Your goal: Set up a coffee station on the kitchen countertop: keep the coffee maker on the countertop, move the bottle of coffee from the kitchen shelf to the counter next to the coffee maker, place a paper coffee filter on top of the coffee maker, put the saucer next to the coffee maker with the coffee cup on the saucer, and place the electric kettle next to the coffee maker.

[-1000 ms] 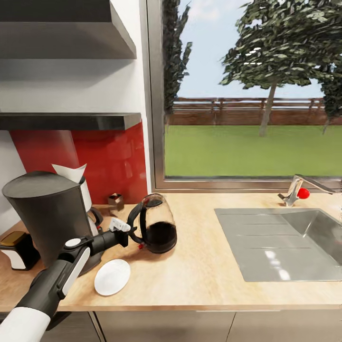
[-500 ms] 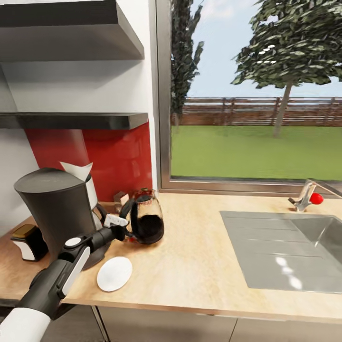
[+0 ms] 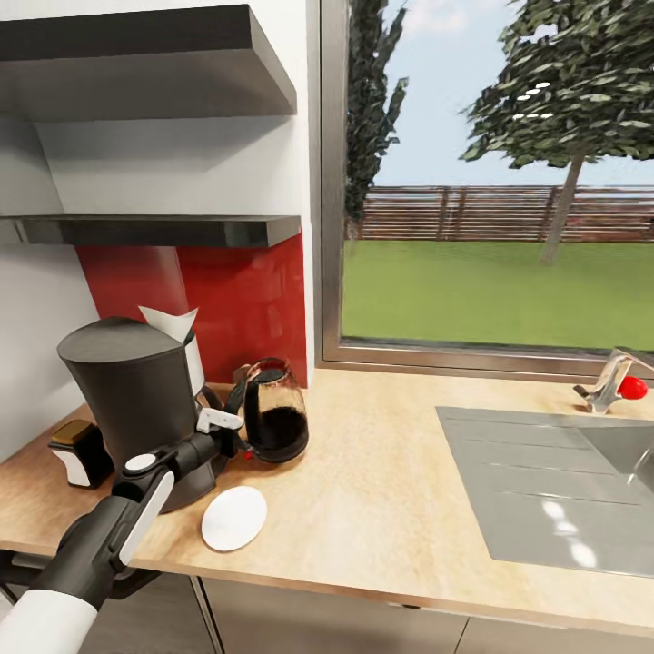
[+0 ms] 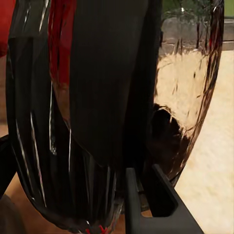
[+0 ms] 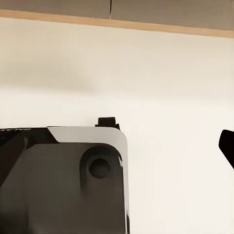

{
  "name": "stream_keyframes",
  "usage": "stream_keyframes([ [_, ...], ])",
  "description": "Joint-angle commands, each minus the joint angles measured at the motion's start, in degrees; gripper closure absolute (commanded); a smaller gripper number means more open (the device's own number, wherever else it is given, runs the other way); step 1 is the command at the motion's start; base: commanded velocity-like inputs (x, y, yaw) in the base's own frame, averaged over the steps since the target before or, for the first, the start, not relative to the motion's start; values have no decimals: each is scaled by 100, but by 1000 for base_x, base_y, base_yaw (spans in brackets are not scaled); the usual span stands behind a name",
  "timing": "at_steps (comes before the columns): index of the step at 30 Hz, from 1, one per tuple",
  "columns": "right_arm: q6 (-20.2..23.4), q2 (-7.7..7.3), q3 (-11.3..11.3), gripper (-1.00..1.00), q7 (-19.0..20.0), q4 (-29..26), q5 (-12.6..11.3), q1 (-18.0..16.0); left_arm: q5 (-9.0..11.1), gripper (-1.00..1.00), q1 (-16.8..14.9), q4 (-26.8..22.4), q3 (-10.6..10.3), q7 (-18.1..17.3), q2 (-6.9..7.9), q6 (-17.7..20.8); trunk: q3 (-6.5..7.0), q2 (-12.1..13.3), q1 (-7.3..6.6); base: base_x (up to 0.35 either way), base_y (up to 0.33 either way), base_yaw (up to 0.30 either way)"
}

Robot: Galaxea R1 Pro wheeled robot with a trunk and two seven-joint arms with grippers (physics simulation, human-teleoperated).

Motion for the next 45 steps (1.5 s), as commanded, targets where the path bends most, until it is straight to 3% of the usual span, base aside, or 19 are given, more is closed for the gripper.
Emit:
stream_keyframes([
  [1,-19,-2,49,-100,-3,5,-58,-5,81,100,-6,-8,-7,4,4,48,-11,-10,2,0,0,0],
  [20,-17,-4,49,-100,-3,5,-56,-5,29,100,115,166,-19,22,-31,13,-11,-10,2,0,0,0],
  [21,-16,-4,49,-100,-3,5,-56,-5,28,-100,114,167,-19,22,-32,11,-11,-10,2,0,0,0],
  [45,-16,-4,49,-100,-3,8,-56,-5,28,-100,117,169,-10,15,-30,-29,-11,-10,2,-7,0,0],
])
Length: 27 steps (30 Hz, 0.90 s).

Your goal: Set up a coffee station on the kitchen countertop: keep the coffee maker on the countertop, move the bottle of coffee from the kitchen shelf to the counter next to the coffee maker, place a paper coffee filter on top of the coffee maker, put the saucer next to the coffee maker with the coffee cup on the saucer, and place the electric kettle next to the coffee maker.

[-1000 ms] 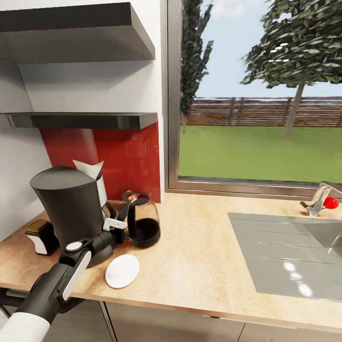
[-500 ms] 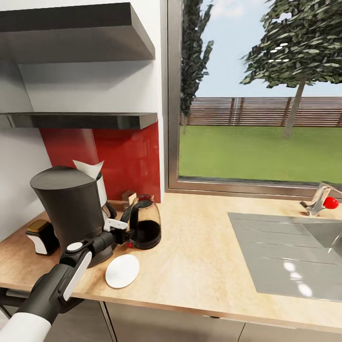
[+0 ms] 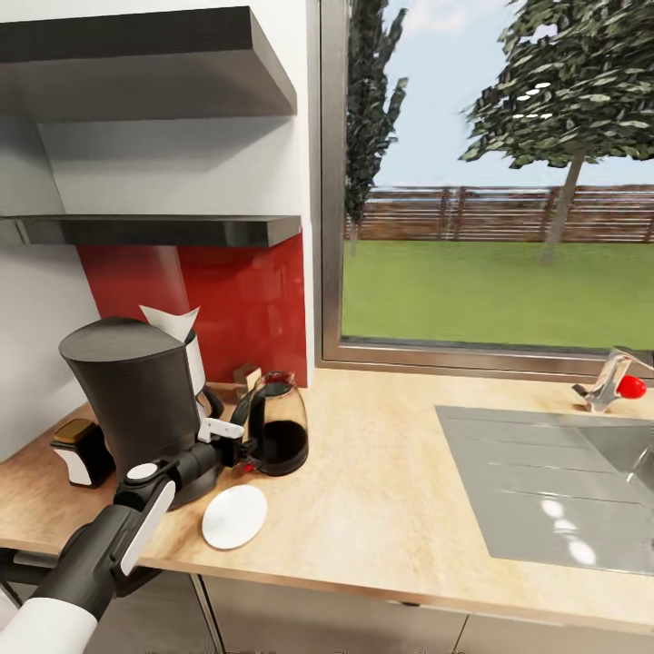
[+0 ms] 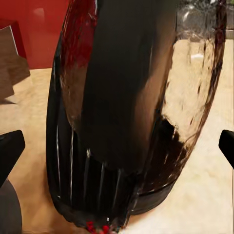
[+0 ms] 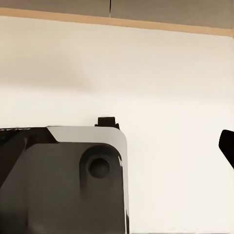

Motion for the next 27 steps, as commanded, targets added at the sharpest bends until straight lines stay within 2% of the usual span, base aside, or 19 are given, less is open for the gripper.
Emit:
stream_keyframes([
  [1,-20,0,50,-100,-3,6,-59,-5,63,-100,1,-6,-6,4,3,41,-11,-10,1,-269,0,0],
  [5,-19,0,50,-100,-3,6,-59,-5,70,-100,3,-6,-6,4,2,38,-11,-10,1,-200,0,0],
  [15,-16,0,50,-100,-3,5,-59,-5,80,-100,4,-6,-6,-4,4,40,-11,-10,1,-51,0,0],
  [27,-23,5,50,-100,-3,2,-64,-5,124,-100,76,-6,14,-29,19,29,-11,-10,1,-311,0,0],
])
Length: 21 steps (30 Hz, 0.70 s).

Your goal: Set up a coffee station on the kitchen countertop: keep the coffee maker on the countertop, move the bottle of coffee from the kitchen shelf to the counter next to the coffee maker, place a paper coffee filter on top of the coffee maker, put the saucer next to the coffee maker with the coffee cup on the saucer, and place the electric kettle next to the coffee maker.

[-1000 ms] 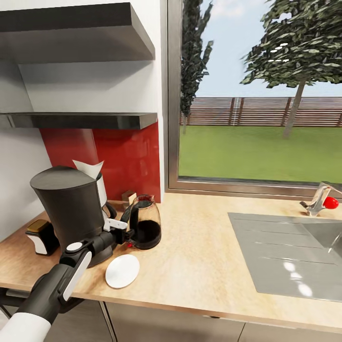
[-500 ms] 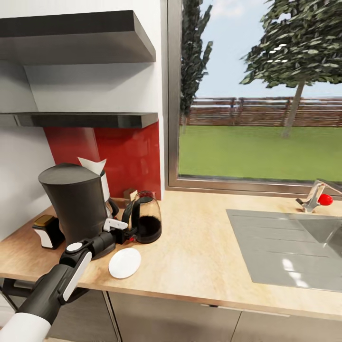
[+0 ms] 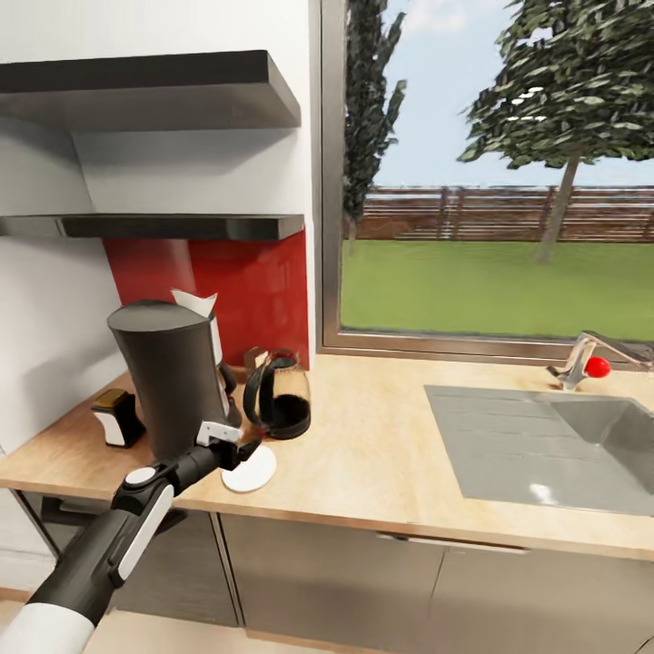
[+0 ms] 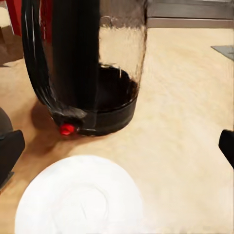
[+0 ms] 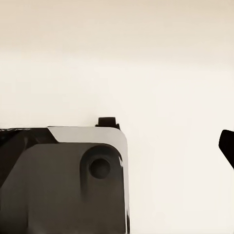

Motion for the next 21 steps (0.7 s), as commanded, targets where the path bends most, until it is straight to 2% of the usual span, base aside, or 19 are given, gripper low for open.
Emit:
stream_keyframes([
  [1,-18,-1,49,-100,-3,1,-61,-5,60,-100,25,-6,-1,-4,15,49,-11,-10,-1,-337,0,0],
  [5,-29,-5,56,-100,-3,-9,-64,-5,138,-100,375,-17,112,-43,55,-13,-11,-10,-1,-337,0,0],
  [7,-38,0,60,-100,-3,-12,-65,-5,189,-100,732,-36,373,-62,55,-315,-11,-10,-1,-221,0,0],
  [11,-52,2,59,-100,-3,-20,-71,-5,274,-100,1241,-47,688,-73,56,-758,-11,-10,-1,-61,0,0],
  [15,-55,10,58,-100,-3,-22,-73,-5,452,-100,2124,-44,1203,-144,59,-1593,-11,-10,-1,-13,0,0],
  [18,-56,11,58,-100,-3,-22,-73,-5,531,-100,2694,43,1741,-427,58,-2253,-11,-10,-1,-2,0,0],
  [20,-56,12,58,-100,-3,-22,-73,-5,534,-100,3015,329,2169,-674,45,-2493,-11,-10,-1,0,0,0],
  [21,-56,12,57,-100,-3,-22,-73,-5,523,-100,3109,522,2276,-744,46,-2540,-11,-10,-1,0,0,0],
])
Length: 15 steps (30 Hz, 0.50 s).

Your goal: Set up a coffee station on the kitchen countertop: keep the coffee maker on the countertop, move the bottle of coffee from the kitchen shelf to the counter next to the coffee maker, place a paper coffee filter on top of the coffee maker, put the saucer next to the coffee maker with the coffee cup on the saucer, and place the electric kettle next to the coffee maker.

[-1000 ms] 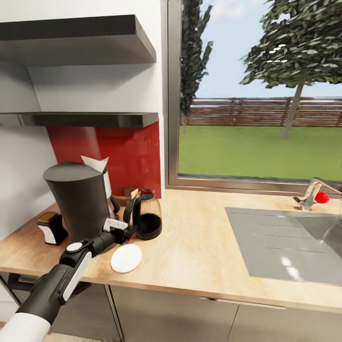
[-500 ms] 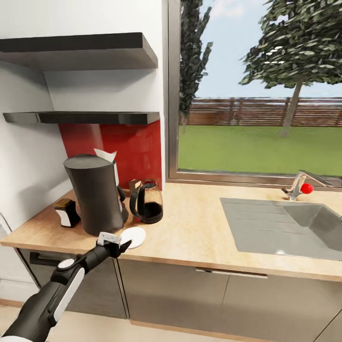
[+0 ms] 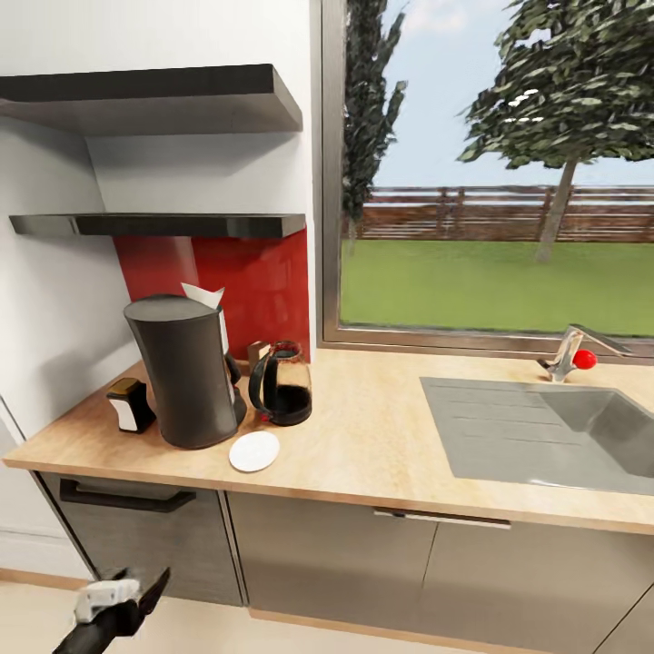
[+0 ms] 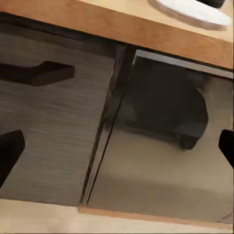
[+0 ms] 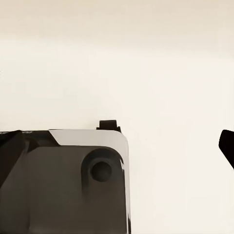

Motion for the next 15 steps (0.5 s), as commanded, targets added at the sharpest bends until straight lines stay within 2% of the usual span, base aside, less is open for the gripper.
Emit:
stream_keyframes([
  [1,-19,0,50,-100,-3,5,-59,-5,38,-100,47,124,45,-54,3,-14,-8,-8,2,0,0,0],
  [3,-19,0,49,-100,-3,2,-59,-5,25,-100,179,655,141,-112,14,-57,-8,-8,2,0,0,0],
  [4,-19,6,44,-100,-3,-19,-59,-5,-11,-100,247,1477,187,-122,20,-83,-8,-8,2,0,0,0],
  [5,-19,7,43,-100,-3,-95,-59,-5,-57,-100,253,1958,194,-120,22,-87,-8,-8,2,0,0,0],
  [7,-15,8,42,-100,-2,-193,-59,-5,-143,-100,249,2356,189,-114,23,-87,-8,-8,2,0,0,0],
  [8,-11,14,42,-100,4,-356,-59,-5,-545,-100,253,2847,159,-98,3,-62,-8,-8,2,0,0,0],
  [11,-18,17,42,-100,8,-399,-61,-5,-939,-100,255,3008,174,-82,-37,-19,-8,-8,2,0,0,0],
  [15,-41,17,37,-100,13,-407,-70,-5,-1067,-100,256,3522,176,23,-61,-4,-8,-8,2,0,0,0],
])
